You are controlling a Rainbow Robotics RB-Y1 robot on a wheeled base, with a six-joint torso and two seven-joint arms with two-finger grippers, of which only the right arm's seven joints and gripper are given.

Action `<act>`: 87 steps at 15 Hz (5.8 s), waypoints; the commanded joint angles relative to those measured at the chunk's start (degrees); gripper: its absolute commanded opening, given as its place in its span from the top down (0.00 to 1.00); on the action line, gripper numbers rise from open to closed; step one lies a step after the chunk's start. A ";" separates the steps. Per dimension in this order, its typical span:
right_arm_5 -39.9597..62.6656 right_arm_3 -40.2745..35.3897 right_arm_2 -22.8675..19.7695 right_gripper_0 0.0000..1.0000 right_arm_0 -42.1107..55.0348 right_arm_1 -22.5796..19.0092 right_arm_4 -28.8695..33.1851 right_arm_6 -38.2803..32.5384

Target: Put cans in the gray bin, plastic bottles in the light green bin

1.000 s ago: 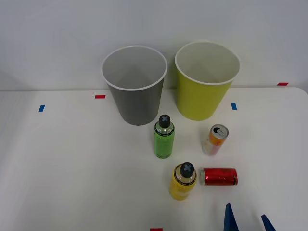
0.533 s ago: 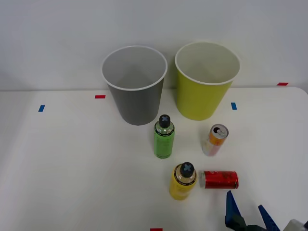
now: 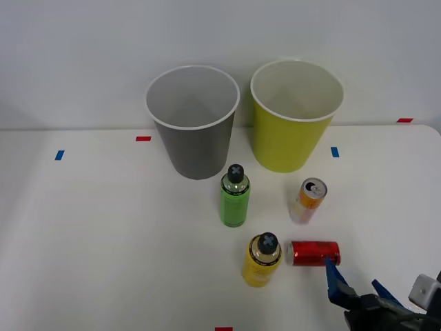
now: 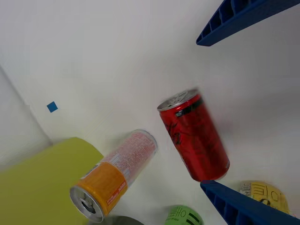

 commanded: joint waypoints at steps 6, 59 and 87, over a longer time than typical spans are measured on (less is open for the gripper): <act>14.80 -7.75 -3.02 0.00 -1.26 0.48 9.18 -31.13; 68.24 3.68 7.61 0.00 -45.29 -6.82 20.00 -87.21; 68.85 10.01 15.78 0.89 -48.54 -11.04 28.17 -79.73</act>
